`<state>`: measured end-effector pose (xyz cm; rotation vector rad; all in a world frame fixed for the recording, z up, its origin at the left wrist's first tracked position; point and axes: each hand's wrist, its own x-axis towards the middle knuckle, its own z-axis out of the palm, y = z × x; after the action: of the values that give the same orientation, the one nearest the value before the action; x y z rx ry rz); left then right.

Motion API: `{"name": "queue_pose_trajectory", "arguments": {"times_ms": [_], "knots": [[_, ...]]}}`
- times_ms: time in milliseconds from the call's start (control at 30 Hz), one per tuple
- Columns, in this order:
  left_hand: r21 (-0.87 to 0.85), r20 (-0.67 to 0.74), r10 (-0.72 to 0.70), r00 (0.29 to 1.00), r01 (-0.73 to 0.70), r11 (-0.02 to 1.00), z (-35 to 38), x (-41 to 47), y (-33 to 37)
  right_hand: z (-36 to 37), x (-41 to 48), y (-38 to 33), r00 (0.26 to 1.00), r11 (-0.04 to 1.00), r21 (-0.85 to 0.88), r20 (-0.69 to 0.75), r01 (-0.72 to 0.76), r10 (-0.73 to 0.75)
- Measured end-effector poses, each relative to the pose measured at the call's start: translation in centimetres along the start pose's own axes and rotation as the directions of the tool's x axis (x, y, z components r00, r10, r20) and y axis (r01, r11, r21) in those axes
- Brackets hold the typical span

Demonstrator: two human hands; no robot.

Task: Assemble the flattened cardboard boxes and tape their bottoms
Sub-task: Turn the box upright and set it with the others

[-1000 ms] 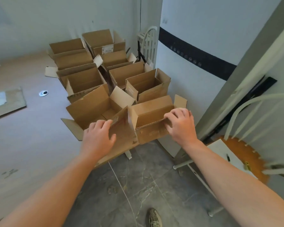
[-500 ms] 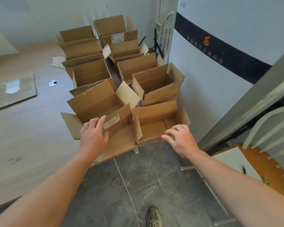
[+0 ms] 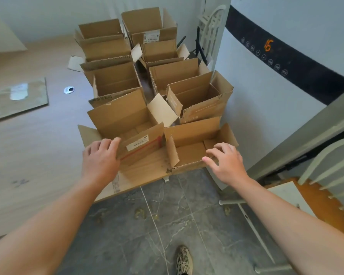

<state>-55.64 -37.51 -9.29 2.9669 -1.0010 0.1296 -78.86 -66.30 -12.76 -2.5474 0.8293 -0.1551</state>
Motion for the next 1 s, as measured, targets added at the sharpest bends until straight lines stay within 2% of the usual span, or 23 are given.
{"name": "queue_pose_trajectory", "arguments": {"times_ms": [167, 467, 633, 767, 867, 1000], "knots": [[0.088, -0.074, 0.021, 0.997, -0.015, 0.996, -0.5, 1.4, -1.6, -0.3, 0.1, -0.6, 1.0, 0.995, -0.094, 0.011, -0.022, 0.023], [0.075, -0.06, 0.001, 0.998, 0.004, 0.997, -0.3, 4.5, -2.2, -1.3, 0.1, -3.7, 0.997, 0.979, -0.194, -0.045, -0.063, 0.056], [0.028, -0.023, 0.024, 0.999, -0.024, 0.999, -0.8, 4.9, -2.5, -1.5, 0.0, -7.7, 0.993, 0.986, -0.147, -0.083, 0.077, -0.09], [-0.11, -0.022, 0.003, 1.0, -0.006, 0.994, -2.5, 3.4, -3.4, -0.8, 0.2, -13.4, 0.977, 0.966, -0.159, -0.034, 0.203, -0.211], [-0.157, -0.054, 0.008, 0.998, -0.017, 0.987, -4.4, 1.4, -6.4, 0.1, 0.7, -18.6, 0.959, 0.93, -0.235, 0.029, 0.282, -0.283], [-0.134, 0.037, 0.009, 0.999, -0.004, 0.991, -6.9, -0.9, -13.0, 1.5, 1.4, -26.3, 0.935, 0.893, -0.283, 0.046, 0.35, -0.352]]}}
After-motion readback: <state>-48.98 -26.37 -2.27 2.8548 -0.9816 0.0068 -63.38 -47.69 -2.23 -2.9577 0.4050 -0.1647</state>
